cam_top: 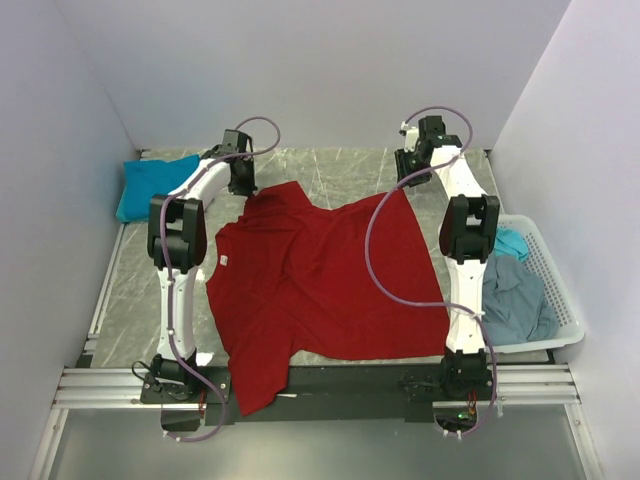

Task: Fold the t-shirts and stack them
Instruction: Flatten the tshirt out

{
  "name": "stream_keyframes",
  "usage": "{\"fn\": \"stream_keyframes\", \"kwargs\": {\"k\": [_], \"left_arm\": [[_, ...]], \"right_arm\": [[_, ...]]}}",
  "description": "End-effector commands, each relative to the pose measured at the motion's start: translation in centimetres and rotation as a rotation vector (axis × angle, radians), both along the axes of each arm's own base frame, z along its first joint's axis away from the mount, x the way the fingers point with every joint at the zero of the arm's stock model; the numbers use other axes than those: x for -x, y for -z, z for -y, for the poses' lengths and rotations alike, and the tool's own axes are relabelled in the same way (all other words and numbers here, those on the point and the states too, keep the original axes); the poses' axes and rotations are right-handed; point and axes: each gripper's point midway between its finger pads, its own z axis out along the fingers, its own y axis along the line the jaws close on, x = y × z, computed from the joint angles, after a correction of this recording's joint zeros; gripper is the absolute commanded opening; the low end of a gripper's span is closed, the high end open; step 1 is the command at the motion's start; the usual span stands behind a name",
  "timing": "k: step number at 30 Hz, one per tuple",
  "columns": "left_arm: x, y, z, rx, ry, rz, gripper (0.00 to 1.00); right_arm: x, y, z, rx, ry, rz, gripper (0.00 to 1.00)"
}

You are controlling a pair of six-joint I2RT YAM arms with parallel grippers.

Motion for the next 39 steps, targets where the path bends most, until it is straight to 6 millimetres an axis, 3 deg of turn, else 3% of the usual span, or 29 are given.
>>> {"fn": "stream_keyframes", "kwargs": {"k": [1, 10, 18, 21, 24, 25, 27, 30, 34, 38, 39], "left_arm": [[-1.3, -5.1, 0.5, 0.042, 0.009, 0.101, 0.00], [-1.2, -4.8, 0.2, 0.026, 0.008, 0.093, 0.00], [-1.3, -4.9, 0.2, 0.024, 0.010, 0.093, 0.00], [-1.3, -4.8, 0.2, 0.023, 0.012, 0.092, 0.00], [-1.3, -4.5, 0.2, 0.023, 0.010, 0.086, 0.00], [-1.3, -4.5, 0.2, 0.022, 0.012, 0.084, 0.00], [-1.3, -4.4, 0.2, 0.022, 0.012, 0.084, 0.00], [-1.2, -4.3, 0.2, 0.020, 0.013, 0.081, 0.00], [-1.2, -4.5, 0.2, 0.021, 0.013, 0.084, 0.00], [-1.3, -5.5, 0.2, 0.024, 0.014, 0.109, 0.00], [-1.4, -5.8, 0.0, 0.025, 0.011, 0.118, 0.00]], "right_arm": [[-1.7, -1.0, 0.8, 0.030, 0.023, 0.054, 0.47], [-1.7, 2.1, 0.5, 0.014, 0.009, 0.007, 0.43], [-1.9, 3.7, 0.4, 0.013, 0.004, -0.016, 0.40], [-1.6, 4.5, 0.3, 0.004, 0.000, -0.038, 0.34], [-1.1, 5.1, 0.1, -0.002, -0.010, -0.058, 0.22], [-1.0, 5.1, 0.1, -0.002, -0.011, -0.058, 0.12], [-0.8, 5.1, 0.0, -0.006, -0.016, -0.061, 0.03], [-0.6, 4.6, -0.1, -0.013, -0.021, -0.054, 0.00], [-1.2, 2.5, 0.1, 0.002, -0.021, -0.005, 0.00], [-2.1, -1.0, 0.1, 0.003, -0.026, 0.078, 0.00], [-2.2, -2.9, 0.1, 0.002, -0.028, 0.113, 0.00]]}}
